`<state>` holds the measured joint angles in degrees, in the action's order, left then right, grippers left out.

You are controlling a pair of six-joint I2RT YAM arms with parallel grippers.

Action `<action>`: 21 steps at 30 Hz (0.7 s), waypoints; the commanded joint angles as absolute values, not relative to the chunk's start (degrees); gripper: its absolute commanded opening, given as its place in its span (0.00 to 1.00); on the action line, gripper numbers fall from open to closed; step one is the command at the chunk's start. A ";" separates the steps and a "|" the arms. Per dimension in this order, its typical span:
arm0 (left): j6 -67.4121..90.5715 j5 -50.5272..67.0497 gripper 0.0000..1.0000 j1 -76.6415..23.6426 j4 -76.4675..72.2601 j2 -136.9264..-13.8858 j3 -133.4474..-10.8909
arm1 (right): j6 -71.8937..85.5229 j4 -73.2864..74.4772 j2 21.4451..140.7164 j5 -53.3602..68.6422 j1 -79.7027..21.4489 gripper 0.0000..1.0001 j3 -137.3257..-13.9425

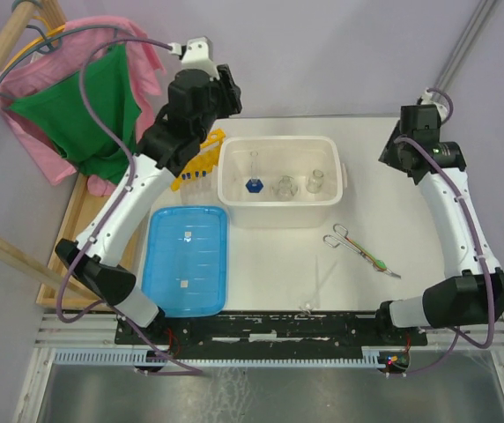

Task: Organize the chemistry lab equipment
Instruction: Place the chemistry item in the storage box, then move the chemistry item to the center of the board.

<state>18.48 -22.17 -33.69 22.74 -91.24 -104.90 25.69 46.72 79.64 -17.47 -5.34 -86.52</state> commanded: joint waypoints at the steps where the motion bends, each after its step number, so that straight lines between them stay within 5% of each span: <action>1: 24.52 -15.41 0.57 -30.12 34.31 -92.41 -111.93 | 35.78 57.92 80.17 -14.01 -0.29 0.48 -82.11; 9: 26.02 -4.26 0.57 -24.81 40.48 -93.84 -117.71 | 33.09 57.24 88.07 2.55 0.79 0.46 -69.01; 21: 26.44 3.63 0.56 -23.77 45.61 -96.29 -118.33 | 31.30 54.72 93.45 3.88 1.18 0.47 -64.17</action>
<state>24.36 -0.71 -23.86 44.40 -95.46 -119.28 32.16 55.68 92.77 2.74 0.93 -64.73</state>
